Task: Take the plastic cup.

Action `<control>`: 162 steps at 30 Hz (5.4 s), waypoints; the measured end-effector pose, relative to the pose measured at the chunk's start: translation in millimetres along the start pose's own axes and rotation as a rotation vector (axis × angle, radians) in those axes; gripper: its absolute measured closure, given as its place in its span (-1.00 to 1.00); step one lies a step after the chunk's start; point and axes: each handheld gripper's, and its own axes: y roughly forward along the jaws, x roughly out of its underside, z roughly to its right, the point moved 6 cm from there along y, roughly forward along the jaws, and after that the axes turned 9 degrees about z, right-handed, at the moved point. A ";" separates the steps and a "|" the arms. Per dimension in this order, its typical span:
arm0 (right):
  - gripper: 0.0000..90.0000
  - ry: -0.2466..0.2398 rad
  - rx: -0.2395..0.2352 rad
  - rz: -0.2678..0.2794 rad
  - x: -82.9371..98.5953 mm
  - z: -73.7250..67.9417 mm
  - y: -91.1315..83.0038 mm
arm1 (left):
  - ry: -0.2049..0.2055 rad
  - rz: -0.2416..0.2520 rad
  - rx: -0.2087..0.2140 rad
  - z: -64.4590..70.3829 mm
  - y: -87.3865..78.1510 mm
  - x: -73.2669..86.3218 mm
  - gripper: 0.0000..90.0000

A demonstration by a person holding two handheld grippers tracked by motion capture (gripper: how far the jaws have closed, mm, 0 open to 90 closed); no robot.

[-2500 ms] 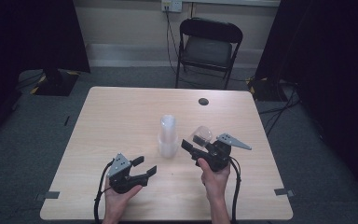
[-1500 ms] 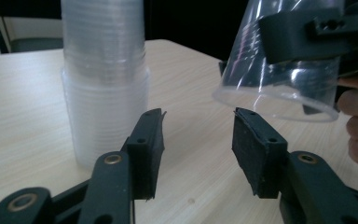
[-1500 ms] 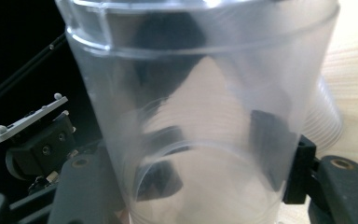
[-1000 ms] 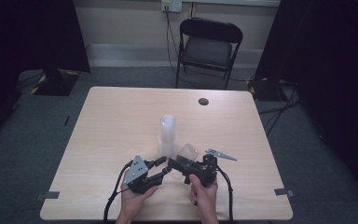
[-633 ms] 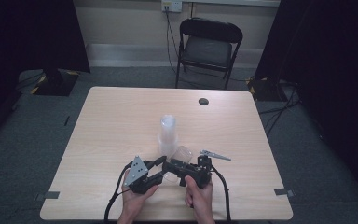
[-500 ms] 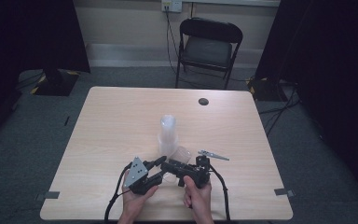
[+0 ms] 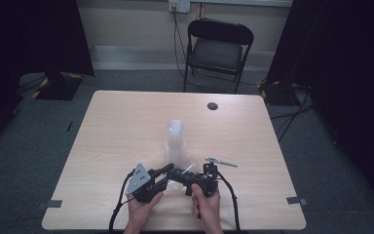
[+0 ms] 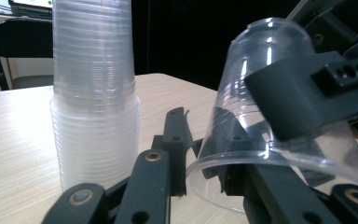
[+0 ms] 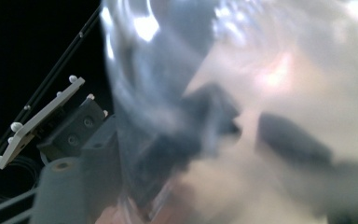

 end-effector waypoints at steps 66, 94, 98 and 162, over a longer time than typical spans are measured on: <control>-0.60 -0.420 0.208 0.090 -13.0 14.8 -51.1 | -0.146 -0.192 0.131 -18.4 -13.1 -20.1 0.90; -0.68 -0.784 0.347 -0.019 -9.2 11.3 -49.1 | -0.163 -0.364 0.189 -16.2 -6.5 -14.6 0.89; -0.69 -0.851 0.367 -0.049 -8.9 11.3 -49.1 | -0.170 -0.408 0.183 -17.2 -5.7 -10.4 0.90; -0.69 -1.226 0.322 -0.208 22.8 11.5 -28.2 | -0.200 -0.768 0.226 4.7 29.3 -1.4 0.92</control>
